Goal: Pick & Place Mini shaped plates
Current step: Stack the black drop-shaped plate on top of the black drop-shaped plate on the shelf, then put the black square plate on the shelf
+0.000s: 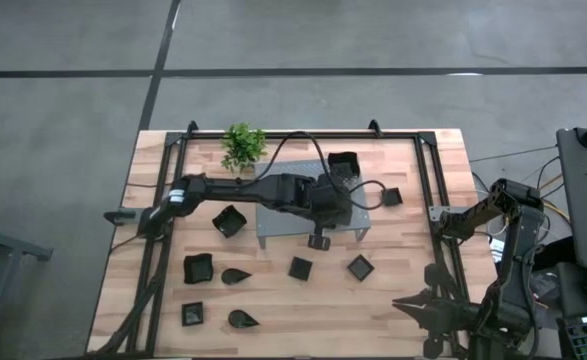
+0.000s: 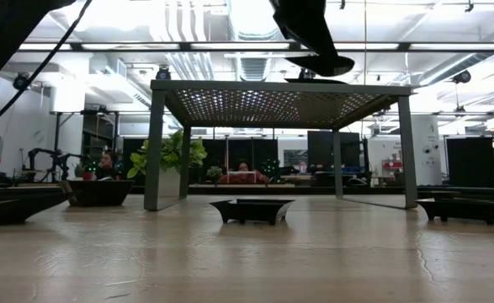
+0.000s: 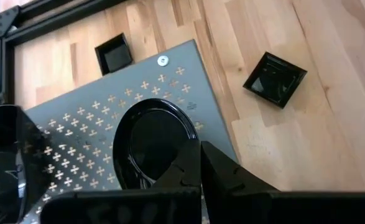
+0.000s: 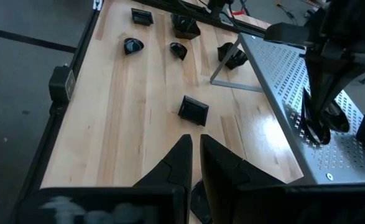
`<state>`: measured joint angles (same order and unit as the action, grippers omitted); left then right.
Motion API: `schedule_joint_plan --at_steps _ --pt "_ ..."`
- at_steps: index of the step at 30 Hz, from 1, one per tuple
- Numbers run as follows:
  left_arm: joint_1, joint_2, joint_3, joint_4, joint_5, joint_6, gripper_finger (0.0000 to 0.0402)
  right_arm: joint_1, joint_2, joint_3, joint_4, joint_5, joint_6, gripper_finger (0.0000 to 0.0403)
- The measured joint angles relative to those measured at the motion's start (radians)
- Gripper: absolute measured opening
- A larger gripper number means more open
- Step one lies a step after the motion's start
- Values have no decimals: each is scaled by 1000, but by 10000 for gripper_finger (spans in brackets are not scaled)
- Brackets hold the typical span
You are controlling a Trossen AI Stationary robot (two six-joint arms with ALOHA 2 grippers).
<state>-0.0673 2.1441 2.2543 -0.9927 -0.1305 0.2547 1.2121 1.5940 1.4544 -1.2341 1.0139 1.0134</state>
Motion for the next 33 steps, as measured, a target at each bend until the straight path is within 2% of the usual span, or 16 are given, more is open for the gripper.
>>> schedule_joint_plan --at_steps 11,16,26,33 --pt "3 5 -33 35 -2 -1 0 0 0 0 12 1 -2 29" --pt "3 3 -35 31 -47 4 3 0 0 0 14 2 -3 29" --pt "2 0 -35 35 -35 -2 90 0 -1 -3 15 3 -3 29" --pt "-1 -25 -28 35 4 -67 115 0 -1 -6 33 2 0 29"
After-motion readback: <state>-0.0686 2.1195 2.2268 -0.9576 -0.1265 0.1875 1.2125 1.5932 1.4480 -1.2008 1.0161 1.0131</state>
